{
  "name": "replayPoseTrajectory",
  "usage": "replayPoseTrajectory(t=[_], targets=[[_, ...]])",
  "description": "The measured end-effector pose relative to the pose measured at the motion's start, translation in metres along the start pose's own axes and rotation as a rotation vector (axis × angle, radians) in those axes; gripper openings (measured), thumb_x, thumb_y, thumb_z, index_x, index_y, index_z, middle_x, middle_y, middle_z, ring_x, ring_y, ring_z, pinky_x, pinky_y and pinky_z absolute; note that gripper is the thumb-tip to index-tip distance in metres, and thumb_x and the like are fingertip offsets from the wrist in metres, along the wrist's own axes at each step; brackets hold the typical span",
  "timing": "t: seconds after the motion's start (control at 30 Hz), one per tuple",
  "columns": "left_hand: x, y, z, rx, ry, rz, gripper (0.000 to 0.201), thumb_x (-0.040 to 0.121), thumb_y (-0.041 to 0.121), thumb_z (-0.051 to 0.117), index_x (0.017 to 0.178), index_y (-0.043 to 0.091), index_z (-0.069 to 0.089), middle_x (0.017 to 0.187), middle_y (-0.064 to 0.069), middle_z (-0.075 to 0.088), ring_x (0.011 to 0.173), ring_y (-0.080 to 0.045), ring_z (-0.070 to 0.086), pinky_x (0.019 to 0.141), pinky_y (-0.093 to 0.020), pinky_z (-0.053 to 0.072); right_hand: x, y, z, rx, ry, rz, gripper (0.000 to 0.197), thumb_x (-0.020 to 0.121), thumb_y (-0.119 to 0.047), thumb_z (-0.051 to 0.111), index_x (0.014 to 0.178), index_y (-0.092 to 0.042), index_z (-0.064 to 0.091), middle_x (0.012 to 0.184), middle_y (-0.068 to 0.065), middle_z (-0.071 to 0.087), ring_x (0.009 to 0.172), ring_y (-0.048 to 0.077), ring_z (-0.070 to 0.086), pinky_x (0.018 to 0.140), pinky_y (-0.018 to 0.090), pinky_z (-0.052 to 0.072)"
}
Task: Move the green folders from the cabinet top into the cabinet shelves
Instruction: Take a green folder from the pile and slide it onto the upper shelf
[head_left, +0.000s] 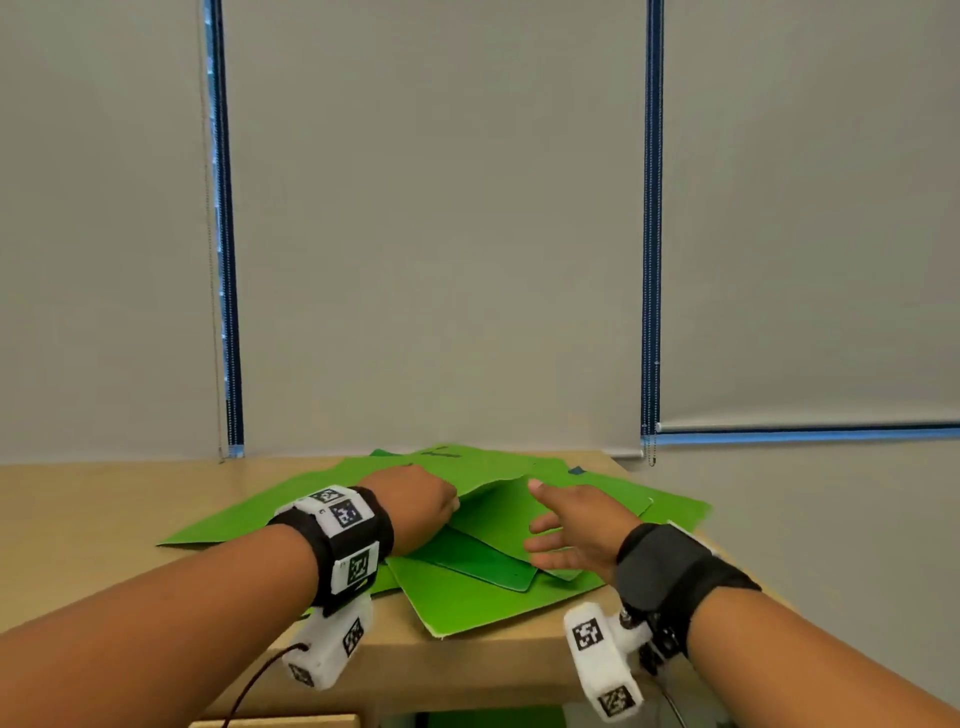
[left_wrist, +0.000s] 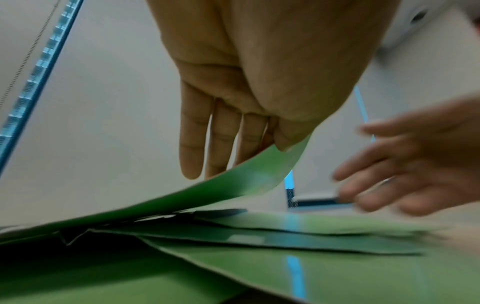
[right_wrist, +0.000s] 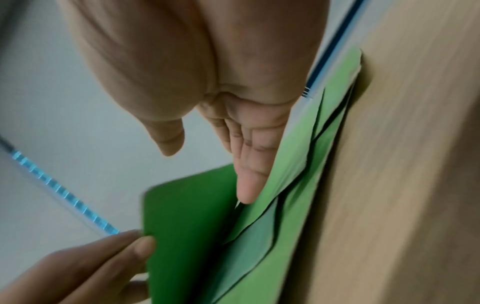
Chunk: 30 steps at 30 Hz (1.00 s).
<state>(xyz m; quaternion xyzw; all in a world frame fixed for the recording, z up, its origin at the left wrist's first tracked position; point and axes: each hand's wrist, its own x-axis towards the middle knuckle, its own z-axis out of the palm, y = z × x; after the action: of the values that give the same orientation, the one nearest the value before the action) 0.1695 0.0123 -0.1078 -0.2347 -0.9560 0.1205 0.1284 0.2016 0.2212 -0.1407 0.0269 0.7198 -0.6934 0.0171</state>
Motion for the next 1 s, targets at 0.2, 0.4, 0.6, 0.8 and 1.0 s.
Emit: replayPoseTrajectory(t=[0.2,0.4,0.6,0.8,1.0], targets=[[-0.077,0.016,-0.020,-0.101,0.137,0.143,0.036,0.100,0.049,0.028,0.112,0.028,0.055,0.106,-0.001,0.066,0.089,-0.024,0.058,0.078,-0.035,0.048,0.009,-0.011,0.021,0.365,-0.023,0.002,0.040,0.095,-0.004,0.048,0.133,0.007,0.044,0.120,0.030,0.058,0.092,0.042,0.066,0.064,0.047,0.059],[-0.095,-0.017,-0.014,-0.615,0.215,-0.126,0.071,0.092,0.062,0.031,0.148,0.018,0.032,0.154,-0.001,0.034,0.140,-0.014,0.032,0.114,-0.026,0.024,-0.025,-0.027,0.022,0.301,-0.045,-0.284,0.052,0.087,0.017,0.037,0.131,-0.006,0.052,0.123,0.024,0.064,0.112,0.046,0.060,0.093,0.061,0.048],[-0.106,-0.048,-0.024,-1.040,0.339,-0.309,0.061,0.101,0.044,0.034,0.153,0.015,0.018,0.159,0.000,0.018,0.146,-0.013,0.017,0.115,-0.026,0.013,-0.077,-0.036,0.002,0.299,-0.119,-0.478,0.052,0.090,0.013,0.041,0.132,-0.017,0.053,0.124,0.013,0.066,0.113,0.035,0.063,0.095,0.053,0.050],[-0.130,-0.032,-0.035,-1.345,0.578,-0.159,0.065,0.095,0.056,0.040,0.151,0.028,0.024,0.153,0.017,0.026,0.141,-0.004,0.025,0.119,-0.036,0.021,-0.109,-0.042,-0.002,0.318,-0.121,-0.567,0.052,0.092,0.009,0.043,0.134,-0.021,0.052,0.125,0.007,0.067,0.115,0.029,0.063,0.098,0.051,0.048],[-0.161,-0.014,-0.051,-1.511,0.745,-0.006,0.031,0.103,0.023,0.037,0.130,0.025,0.050,0.125,0.008,0.063,0.117,-0.007,0.058,0.101,-0.032,0.045,-0.120,-0.047,0.004,0.236,-0.064,-0.655,0.051,0.092,0.008,0.047,0.133,-0.021,0.051,0.124,0.003,0.067,0.116,0.024,0.062,0.095,0.044,0.050]])
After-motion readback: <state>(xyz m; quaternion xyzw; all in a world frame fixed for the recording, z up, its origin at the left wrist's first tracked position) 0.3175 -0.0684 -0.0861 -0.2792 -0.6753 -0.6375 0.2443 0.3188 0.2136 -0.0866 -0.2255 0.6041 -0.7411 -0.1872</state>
